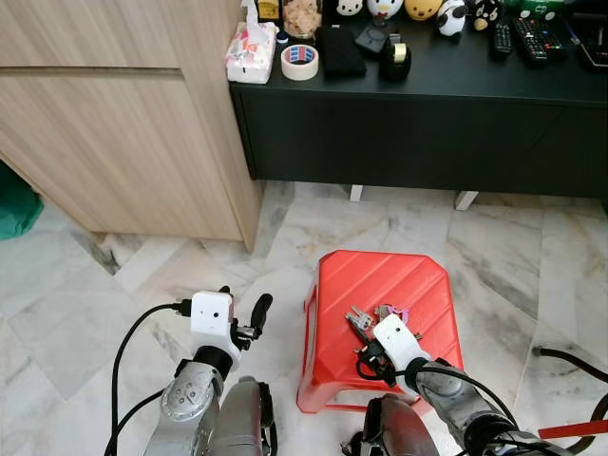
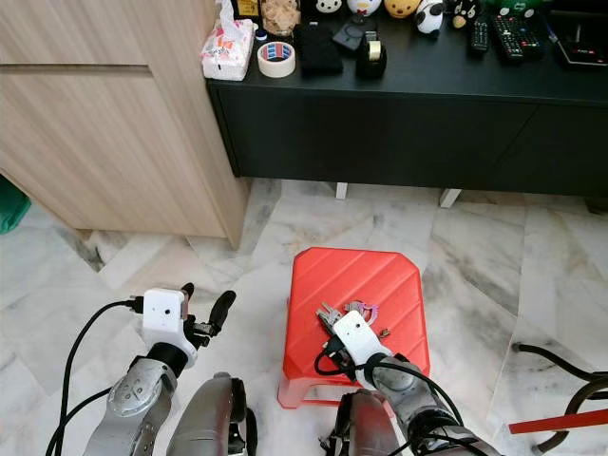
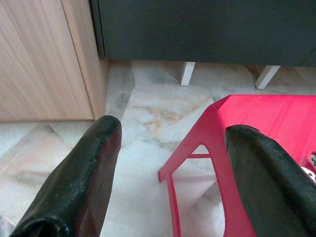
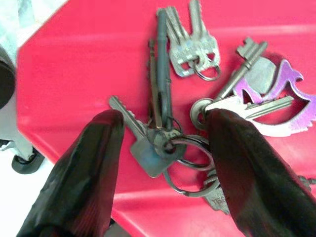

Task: Hang keys on a hook

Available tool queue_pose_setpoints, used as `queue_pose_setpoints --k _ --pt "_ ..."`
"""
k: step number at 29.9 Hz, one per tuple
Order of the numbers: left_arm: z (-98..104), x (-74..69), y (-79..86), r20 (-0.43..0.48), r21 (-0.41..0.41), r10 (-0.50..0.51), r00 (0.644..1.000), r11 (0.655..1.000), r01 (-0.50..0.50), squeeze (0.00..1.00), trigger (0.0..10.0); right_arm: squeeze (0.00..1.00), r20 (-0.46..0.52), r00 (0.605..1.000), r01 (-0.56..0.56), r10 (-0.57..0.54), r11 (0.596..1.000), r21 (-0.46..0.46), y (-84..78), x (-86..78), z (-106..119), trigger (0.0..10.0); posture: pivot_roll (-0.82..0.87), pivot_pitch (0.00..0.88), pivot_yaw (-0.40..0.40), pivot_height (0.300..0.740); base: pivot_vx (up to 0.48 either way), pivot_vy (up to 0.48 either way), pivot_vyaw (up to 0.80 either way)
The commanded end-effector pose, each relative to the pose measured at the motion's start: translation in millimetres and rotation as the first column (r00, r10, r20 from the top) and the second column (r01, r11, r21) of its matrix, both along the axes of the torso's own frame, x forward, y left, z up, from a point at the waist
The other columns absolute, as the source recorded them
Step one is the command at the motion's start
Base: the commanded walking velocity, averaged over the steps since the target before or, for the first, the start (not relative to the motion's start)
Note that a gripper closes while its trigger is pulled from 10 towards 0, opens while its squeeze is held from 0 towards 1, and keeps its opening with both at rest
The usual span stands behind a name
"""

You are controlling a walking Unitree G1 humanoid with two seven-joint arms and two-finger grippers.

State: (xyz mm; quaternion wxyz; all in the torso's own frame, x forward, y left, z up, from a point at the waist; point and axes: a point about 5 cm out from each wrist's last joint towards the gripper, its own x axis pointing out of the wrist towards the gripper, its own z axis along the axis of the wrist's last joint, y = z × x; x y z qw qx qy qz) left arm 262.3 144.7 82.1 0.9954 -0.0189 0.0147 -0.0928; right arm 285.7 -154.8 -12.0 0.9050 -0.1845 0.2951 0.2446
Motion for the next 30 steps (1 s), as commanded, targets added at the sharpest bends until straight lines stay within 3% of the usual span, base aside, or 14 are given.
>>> queue_pose_setpoints --k 1,2,3,19,30 --pt "-5.9 -4.4 0.4 -0.03 0.023 -0.003 1.0 1.0 0.003 0.0 10.0 0.0 -0.056 0.998 0.031 -0.031 1.0 -0.003 -5.3 -11.6 -10.9 6.5 0.16 0.265 -0.001 0.646 0.0 0.0 0.0" --pt "-5.9 -4.5 0.2 -0.031 0.023 -0.005 1.0 1.0 0.006 0.0 10.0 0.0 -0.06 0.998 0.03 -0.03 1.0 -0.007 -5.9 -12.5 -11.7 2.3 0.16 0.265 -0.001 0.646 0.0 0.0 0.0" --pt "-6.0 -4.6 0.2 -0.032 0.024 -0.006 0.999 1.0 0.007 0.0 10.0 0.0 -0.062 0.998 0.023 -0.024 1.0 -0.015 -6.2 -13.3 -12.4 0.0 0.16 0.264 0.0 0.646 0.0 0.0 0.0" --pt "-7.7 0.8 -0.9 -0.04 0.031 -0.013 0.999 0.999 0.014 0.0 10.0 0.0 -0.029 0.993 0.114 -0.113 0.993 0.015 -14.7 -8.2 -7.5 0.0 0.14 0.248 0.003 0.646 0.0 0.0 0.0" --pt "-11.3 8.9 -5.4 -0.048 0.026 -0.018 0.999 0.999 0.02 0.0 10.0 0.0 0.018 0.954 0.292 -0.298 0.944 0.156 -23.0 -1.7 0.1 0.0 0.11 0.213 -0.009 0.646 0.0 0.0 0.0"
